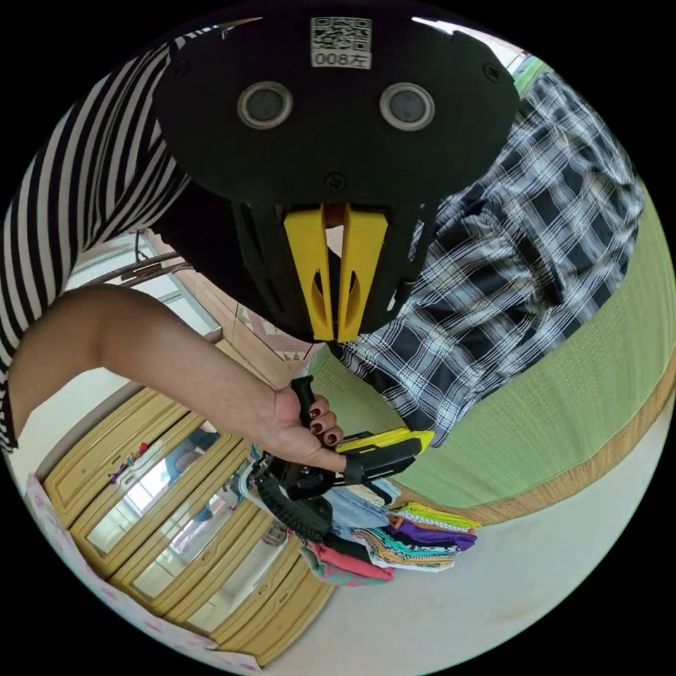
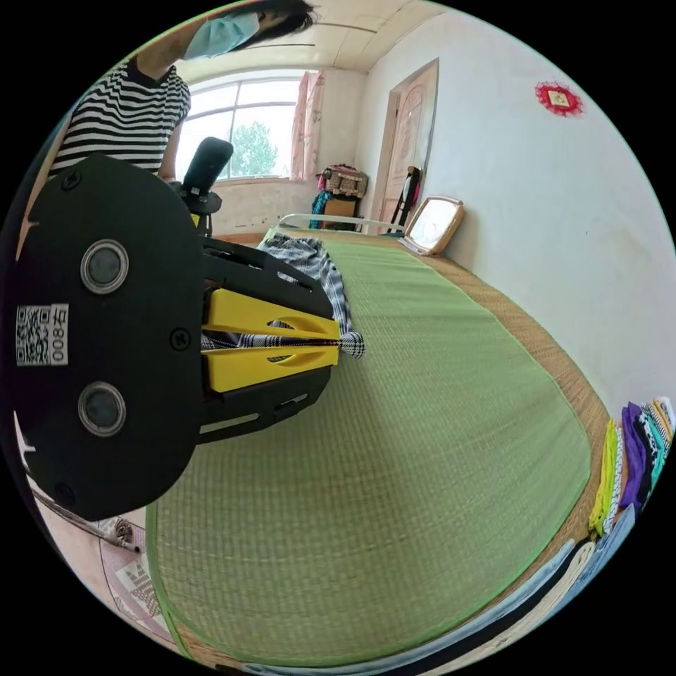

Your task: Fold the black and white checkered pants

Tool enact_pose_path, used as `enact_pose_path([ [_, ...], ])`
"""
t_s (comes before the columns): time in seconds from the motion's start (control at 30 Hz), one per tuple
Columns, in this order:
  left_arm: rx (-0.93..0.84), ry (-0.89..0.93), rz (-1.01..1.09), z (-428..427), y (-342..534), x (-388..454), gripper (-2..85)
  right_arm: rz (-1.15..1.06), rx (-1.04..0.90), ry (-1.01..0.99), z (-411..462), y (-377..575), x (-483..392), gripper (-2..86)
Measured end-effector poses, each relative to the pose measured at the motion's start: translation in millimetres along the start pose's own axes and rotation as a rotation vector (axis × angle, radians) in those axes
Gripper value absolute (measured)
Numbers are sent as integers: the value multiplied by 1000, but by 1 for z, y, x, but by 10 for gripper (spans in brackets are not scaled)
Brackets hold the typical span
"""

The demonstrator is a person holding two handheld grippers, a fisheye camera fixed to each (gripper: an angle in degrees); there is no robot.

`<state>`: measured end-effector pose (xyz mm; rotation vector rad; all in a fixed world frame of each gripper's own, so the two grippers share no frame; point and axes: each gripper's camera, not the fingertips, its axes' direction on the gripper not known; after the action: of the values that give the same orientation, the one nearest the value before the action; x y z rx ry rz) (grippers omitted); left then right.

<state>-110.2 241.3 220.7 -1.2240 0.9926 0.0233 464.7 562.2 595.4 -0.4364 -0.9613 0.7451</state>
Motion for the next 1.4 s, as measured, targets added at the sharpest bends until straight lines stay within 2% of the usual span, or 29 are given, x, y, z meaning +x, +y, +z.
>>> enact_pose_path([
  [0.2, 227, 52, -184, -133, 72, -42, 7, -105, 19, -229, 32, -3, -64, 12],
  [0.37, 426, -76, -338, -257, 154, -74, 7, -243, -53, -350, 95, -14, -142, 11],
  [0.57, 511, -234, -525, -349, 243, -109, 7, -357, -185, -339, 193, -15, -216, 10],
  [0.97, 564, -283, -804, -451, 369, -168, 7, -401, -440, -205, 376, -13, -274, 11],
  [1.4, 572, -339, -985, -507, 437, -212, 8, -441, -604, -108, 500, -24, -297, 13],
])
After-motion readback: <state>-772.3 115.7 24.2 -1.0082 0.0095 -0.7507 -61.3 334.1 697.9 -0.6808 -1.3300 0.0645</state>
